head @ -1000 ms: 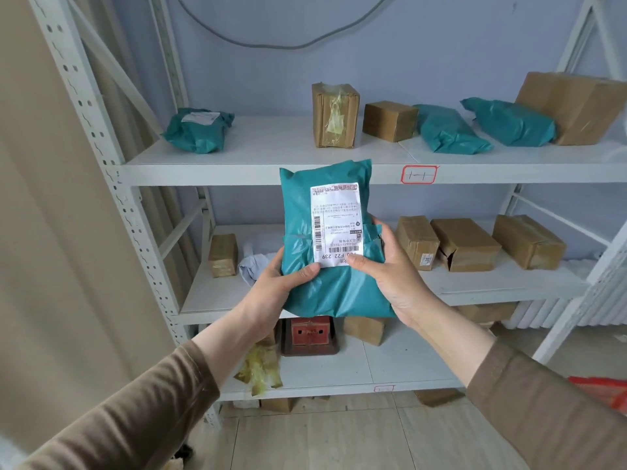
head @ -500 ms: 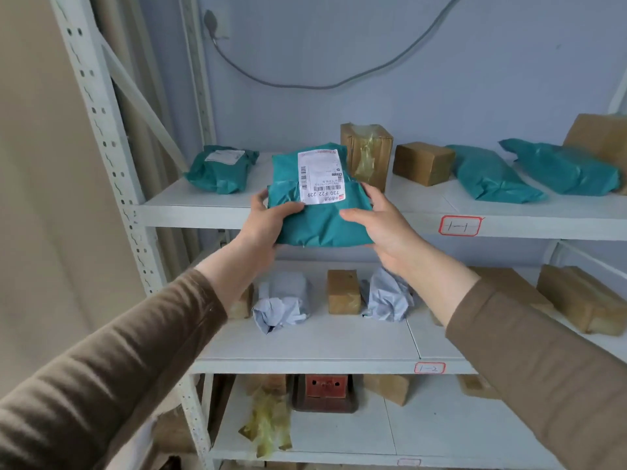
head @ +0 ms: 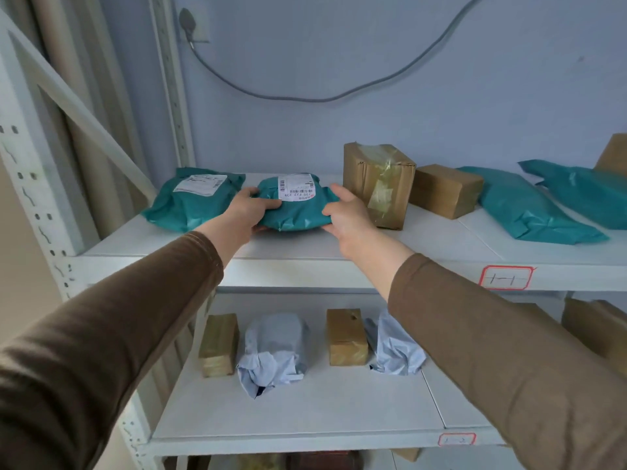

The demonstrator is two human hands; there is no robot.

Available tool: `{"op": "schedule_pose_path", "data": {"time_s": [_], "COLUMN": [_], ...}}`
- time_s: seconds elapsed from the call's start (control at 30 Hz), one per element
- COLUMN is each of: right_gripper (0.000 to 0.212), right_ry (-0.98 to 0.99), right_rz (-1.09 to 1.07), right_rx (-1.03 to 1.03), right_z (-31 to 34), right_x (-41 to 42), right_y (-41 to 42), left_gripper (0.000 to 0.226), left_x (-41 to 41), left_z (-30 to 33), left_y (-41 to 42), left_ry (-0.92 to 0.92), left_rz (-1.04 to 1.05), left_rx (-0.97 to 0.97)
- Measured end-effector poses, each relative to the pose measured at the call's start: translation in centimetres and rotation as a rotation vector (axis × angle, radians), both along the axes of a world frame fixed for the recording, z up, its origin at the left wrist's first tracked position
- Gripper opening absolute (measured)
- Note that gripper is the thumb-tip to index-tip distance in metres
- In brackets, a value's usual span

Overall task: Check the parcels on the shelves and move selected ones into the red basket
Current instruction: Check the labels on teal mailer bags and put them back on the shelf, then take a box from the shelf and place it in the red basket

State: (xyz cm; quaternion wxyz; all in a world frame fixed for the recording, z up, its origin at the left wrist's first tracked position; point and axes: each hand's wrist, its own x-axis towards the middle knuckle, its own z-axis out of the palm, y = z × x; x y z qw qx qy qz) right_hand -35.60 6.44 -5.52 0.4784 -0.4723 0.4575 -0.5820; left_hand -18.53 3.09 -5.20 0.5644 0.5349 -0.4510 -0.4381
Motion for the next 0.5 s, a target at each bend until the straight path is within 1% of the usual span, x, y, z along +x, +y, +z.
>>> {"op": "schedule_pose_path", "data": {"time_s": [0.13,0.27,0.33,0.4,0.43,0.47,0.5], "right_gripper": [0.065,0.053,0.045,0.034,0.029,0.024,0.021], "right_ry": [0.171,0.269,0.335,0.385,0.401,0.410,0.400], "right_rz": [-0.022,0.031,0.037,-0.023,-0.076,-0.140,-0.206], "right_rx": [-0.005,-0.074,-0.155,-0.280,-0.344,-0.409,-0.464], "right_z": [-1.1,-1.2,-1.2,-0.7,-0.2,0.4,1.0], "right_x": [-0.6,-2.4,-3.7,-5.3,-6.2,-7.1,-8.1], "right_y": [-1.4,0.4,2.0,3.2,3.6,3.8,3.8], "left_gripper": [0.075,0.081,0.088,0.093,0.093,0.091,0.088], "left_x": [-0.3,-0.1,-0.2,-0.3,-0.4,-0.7,-1.4], "left_z": [-0.4,-0.4,0.0,0.7,1.2,1.8,2.4], "left_y": [-2.3,-2.8,-2.1,-1.2,-0.8,-0.5,-0.3], "left_ry": [-0.217,-0.418,-0.554,-0.765,-0.862,-0.908,-0.907], "left_rz": [0.051,0.062,0.055,0.097,0.137,0.161,0.164], "left_rx": [-0.030,-0.018,-0.015,-0.044,-0.099,-0.171,-0.242]}}
